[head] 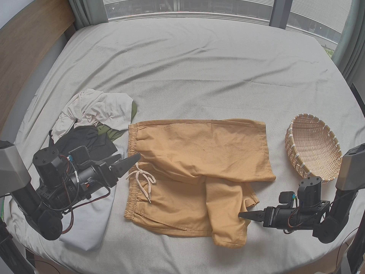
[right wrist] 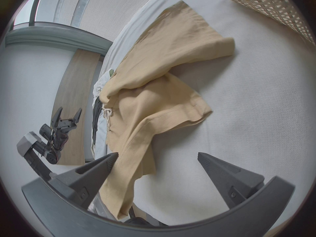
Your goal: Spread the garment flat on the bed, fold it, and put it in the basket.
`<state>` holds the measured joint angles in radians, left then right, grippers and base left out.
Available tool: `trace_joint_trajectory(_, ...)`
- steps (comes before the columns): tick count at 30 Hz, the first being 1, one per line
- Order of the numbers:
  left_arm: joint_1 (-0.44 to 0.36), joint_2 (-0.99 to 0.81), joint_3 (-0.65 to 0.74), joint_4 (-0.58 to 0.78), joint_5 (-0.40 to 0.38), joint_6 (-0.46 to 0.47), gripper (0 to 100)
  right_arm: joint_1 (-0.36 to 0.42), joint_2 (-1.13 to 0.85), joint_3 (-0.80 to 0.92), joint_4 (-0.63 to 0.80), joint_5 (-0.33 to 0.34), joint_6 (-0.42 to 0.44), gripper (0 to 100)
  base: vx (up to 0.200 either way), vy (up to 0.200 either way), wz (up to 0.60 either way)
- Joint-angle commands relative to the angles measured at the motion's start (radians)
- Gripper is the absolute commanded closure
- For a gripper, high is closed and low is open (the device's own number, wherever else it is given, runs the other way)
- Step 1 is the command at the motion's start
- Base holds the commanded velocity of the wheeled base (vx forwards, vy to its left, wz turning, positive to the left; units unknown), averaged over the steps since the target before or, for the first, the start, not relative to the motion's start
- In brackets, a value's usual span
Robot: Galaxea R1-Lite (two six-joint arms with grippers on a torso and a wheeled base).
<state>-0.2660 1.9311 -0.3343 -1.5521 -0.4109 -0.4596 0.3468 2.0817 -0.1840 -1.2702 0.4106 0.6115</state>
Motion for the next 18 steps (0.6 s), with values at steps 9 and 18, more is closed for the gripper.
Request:
trace_joint_trajectory(9, -0.004, 0.000, 0.000, 0.000, 0.000, -0.001, 0, -0.104, 0.103, -0.064, -0.066, -0.001, 0.005, 0, 0.000, 0.000, 0.00)
trace_joint_trajectory(18, -0.002, 0.000, 0.000, 0.000, 0.000, -0.002, 0, -0.114, 0.126, -0.101, -0.103, -0.003, 0.027, 0, 0.000, 0.000, 0.00)
